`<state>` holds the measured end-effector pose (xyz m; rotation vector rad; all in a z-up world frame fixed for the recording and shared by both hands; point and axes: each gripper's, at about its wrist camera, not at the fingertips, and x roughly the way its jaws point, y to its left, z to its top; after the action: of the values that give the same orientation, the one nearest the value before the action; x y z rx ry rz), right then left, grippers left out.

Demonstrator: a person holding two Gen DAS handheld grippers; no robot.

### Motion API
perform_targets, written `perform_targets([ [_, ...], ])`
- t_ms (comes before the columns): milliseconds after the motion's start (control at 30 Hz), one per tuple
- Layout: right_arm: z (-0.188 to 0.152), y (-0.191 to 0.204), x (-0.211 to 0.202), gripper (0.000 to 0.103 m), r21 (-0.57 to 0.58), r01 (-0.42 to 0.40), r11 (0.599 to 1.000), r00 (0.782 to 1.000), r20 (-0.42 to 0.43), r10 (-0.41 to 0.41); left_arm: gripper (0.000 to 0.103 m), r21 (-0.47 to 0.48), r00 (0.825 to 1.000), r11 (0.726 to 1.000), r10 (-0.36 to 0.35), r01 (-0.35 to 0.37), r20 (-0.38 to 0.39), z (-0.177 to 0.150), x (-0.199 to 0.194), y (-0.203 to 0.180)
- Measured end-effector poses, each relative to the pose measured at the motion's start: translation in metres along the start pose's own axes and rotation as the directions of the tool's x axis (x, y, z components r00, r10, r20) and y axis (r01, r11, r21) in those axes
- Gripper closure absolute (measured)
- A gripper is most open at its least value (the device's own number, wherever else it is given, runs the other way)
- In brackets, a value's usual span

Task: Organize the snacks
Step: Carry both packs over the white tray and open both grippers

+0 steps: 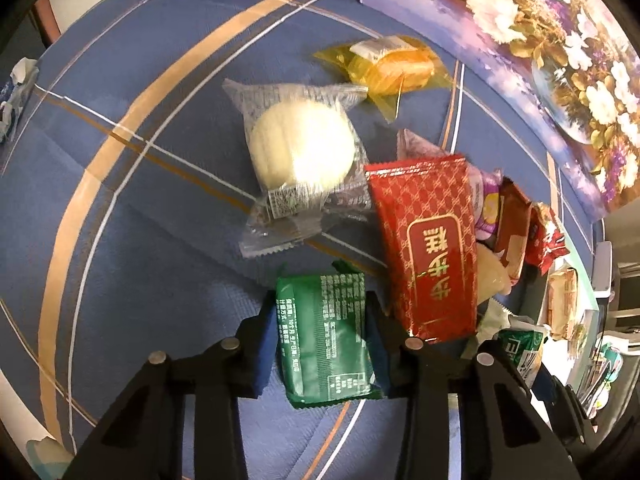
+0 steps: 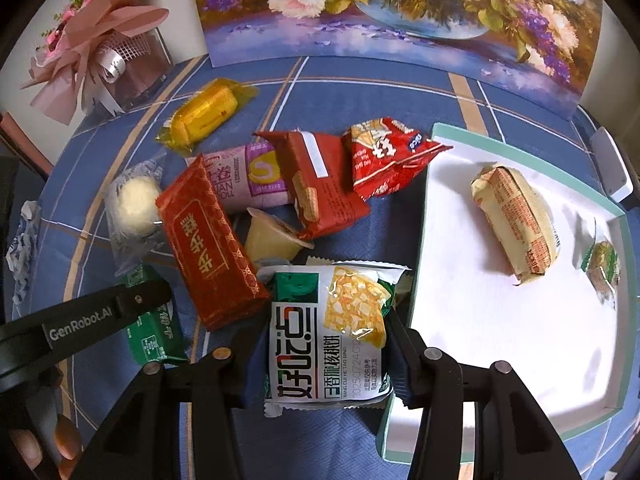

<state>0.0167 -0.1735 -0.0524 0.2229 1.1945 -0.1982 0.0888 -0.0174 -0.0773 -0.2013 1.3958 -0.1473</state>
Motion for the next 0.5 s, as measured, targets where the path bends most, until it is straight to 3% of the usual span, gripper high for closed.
perform_targets([
  [500, 0.010, -0.003, -0.043, 0.050, 0.020, -0.014, 1.000, 0.994, 0.112, 0.012, 0.062, 0.041, 0.988, 0.998, -0.060, 0.054, 0.145, 0.004, -0.058, -0.004],
])
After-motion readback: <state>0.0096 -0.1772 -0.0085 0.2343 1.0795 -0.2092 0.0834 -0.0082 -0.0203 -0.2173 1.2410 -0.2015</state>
